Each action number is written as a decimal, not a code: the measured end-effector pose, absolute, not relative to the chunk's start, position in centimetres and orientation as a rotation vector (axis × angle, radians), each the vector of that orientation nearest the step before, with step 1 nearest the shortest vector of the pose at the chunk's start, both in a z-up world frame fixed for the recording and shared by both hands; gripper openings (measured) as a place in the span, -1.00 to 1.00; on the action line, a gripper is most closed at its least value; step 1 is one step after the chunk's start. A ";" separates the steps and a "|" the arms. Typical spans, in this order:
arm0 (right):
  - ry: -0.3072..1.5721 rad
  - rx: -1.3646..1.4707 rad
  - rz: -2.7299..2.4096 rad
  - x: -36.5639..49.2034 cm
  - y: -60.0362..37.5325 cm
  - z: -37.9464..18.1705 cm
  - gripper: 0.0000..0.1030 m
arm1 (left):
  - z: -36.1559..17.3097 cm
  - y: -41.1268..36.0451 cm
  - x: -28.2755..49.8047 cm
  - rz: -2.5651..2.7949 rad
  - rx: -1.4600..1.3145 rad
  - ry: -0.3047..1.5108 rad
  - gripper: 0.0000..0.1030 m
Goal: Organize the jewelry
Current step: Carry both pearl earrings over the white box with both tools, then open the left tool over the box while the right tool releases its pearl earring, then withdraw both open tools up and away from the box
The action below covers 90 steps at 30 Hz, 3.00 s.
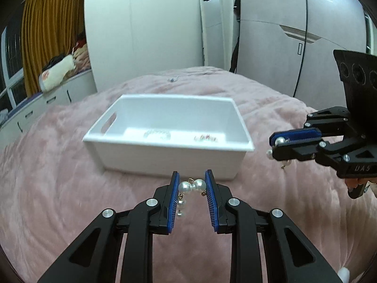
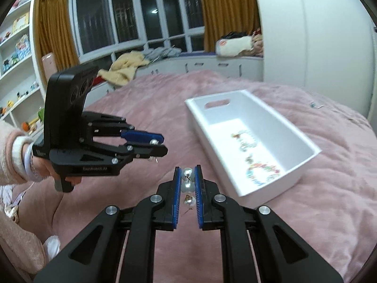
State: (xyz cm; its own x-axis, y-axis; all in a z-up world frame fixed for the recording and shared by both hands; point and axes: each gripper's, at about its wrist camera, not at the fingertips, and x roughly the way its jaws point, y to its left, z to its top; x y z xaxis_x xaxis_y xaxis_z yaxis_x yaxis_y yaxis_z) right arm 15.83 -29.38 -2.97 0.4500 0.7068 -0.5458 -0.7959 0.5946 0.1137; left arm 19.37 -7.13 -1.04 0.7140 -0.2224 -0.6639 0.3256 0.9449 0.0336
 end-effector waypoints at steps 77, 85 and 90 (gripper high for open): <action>0.333 -0.235 0.534 16.6 -30.3 1.2 0.91 | 3.1 -5.5 20.8 0.118 -0.013 0.538 0.93; 0.371 -0.167 0.494 15.2 -31.4 -0.5 0.91 | 1.1 -6.6 18.7 0.122 0.007 0.585 0.93; 0.407 -0.156 0.470 15.5 -31.2 -2.4 0.91 | 0.3 -7.5 17.7 0.138 0.104 0.551 0.93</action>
